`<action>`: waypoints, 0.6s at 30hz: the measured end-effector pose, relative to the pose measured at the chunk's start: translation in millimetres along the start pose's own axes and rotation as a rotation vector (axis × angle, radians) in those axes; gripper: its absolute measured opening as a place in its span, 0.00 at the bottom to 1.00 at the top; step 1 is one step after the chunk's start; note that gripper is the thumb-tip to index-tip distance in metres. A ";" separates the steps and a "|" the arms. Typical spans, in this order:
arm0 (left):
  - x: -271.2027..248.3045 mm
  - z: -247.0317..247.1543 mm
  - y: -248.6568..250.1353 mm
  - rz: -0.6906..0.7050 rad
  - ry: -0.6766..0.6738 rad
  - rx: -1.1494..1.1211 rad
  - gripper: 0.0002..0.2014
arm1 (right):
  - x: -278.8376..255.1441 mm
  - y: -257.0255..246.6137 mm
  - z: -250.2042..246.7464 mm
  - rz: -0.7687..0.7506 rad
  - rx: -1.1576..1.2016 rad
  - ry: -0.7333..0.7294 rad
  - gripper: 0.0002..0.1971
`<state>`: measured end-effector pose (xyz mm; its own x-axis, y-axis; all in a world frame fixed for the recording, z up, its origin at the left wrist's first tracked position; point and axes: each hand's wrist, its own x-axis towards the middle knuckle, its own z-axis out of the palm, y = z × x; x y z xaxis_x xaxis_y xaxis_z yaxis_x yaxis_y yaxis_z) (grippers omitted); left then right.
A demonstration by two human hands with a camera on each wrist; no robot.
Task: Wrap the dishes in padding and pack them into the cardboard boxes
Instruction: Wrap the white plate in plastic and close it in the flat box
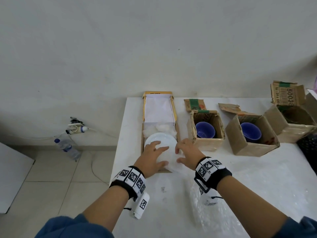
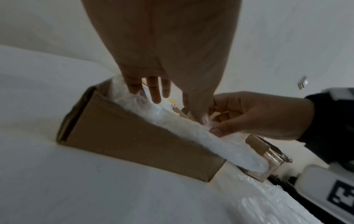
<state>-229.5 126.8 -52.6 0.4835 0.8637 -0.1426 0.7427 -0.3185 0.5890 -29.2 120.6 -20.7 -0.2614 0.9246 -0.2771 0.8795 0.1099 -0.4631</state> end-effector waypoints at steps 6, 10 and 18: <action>6.9 -1.4 2.1 0.059 -0.069 0.080 0.36 | 8.8 -12.0 -8.1 -0.102 0.080 0.035 0.12; 7.2 -4.3 -1.6 0.101 -0.015 0.206 0.36 | 9.5 -9.9 -6.3 -0.119 -0.047 0.106 0.09; 1.9 4.6 1.8 0.100 0.007 0.121 0.14 | -5.1 -8.4 -3.5 -0.263 -0.219 -0.171 0.21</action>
<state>-225.2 126.1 -55.4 0.5550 0.8278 -0.0822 0.7415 -0.4476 0.4998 -33.8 116.3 -12.4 -0.5355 0.7824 -0.3179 0.8330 0.4273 -0.3515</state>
